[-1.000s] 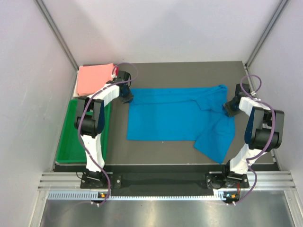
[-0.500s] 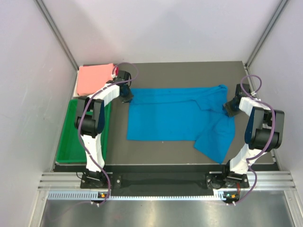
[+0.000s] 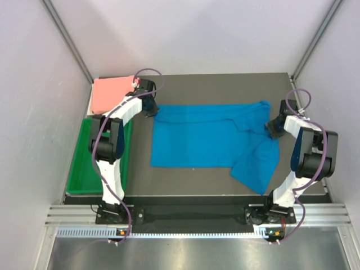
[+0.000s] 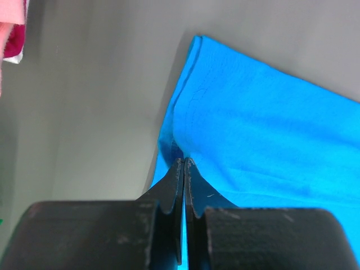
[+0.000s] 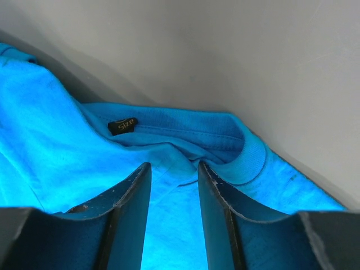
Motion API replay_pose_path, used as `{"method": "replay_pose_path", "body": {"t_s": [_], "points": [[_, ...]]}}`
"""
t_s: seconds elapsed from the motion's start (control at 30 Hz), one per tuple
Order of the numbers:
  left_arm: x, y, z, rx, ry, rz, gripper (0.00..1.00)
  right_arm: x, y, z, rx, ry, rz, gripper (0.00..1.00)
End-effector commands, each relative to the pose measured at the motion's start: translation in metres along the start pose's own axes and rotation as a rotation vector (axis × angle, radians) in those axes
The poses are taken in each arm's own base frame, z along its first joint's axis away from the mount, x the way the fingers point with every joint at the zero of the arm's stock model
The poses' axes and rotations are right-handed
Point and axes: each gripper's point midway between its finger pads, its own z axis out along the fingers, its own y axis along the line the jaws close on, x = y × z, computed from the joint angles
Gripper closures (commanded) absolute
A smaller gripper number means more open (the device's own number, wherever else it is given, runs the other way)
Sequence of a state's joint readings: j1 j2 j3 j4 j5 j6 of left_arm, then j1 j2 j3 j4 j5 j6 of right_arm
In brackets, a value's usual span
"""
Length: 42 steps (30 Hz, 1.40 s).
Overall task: Fold and stack the t-shirts
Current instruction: Flatten the tshirt out
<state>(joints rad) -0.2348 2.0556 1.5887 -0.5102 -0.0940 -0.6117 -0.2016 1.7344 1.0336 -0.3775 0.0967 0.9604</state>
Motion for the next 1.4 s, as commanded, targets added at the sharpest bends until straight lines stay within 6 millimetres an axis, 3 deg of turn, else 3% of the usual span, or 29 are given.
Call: {"method": "replay_pose_path", "body": {"t_s": [0.0,0.3,0.5,0.77,0.93,1.23,1.37], "points": [[-0.014,-0.008,-0.012,0.013,-0.034,-0.003,1.0,-0.021,-0.008,-0.002,0.019,-0.088,-0.015,0.6],[-0.017,-0.01,-0.012,0.017,-0.042,-0.005,1.0,-0.029,-0.009,0.007,0.048,-0.121,-0.04,0.65],[-0.023,-0.009,-0.014,0.008,-0.058,-0.002,1.0,-0.048,0.005,-0.004,0.016,-0.182,-0.066,1.0],[-0.03,-0.015,-0.013,0.015,-0.068,-0.008,1.0,-0.057,0.028,-0.024,-0.071,-0.191,-0.09,1.0],[-0.049,-0.027,-0.017,0.046,-0.109,-0.004,1.0,-0.069,0.074,-0.045,-0.254,-0.208,-0.121,1.0],[-0.113,-0.045,-0.031,0.081,-0.289,-0.042,1.0,-0.113,0.179,-0.091,-0.604,-0.294,-0.187,1.0],[-0.134,-0.047,-0.037,0.081,-0.347,-0.065,1.0,-0.13,0.208,-0.106,-0.702,-0.346,-0.197,1.0]]}}
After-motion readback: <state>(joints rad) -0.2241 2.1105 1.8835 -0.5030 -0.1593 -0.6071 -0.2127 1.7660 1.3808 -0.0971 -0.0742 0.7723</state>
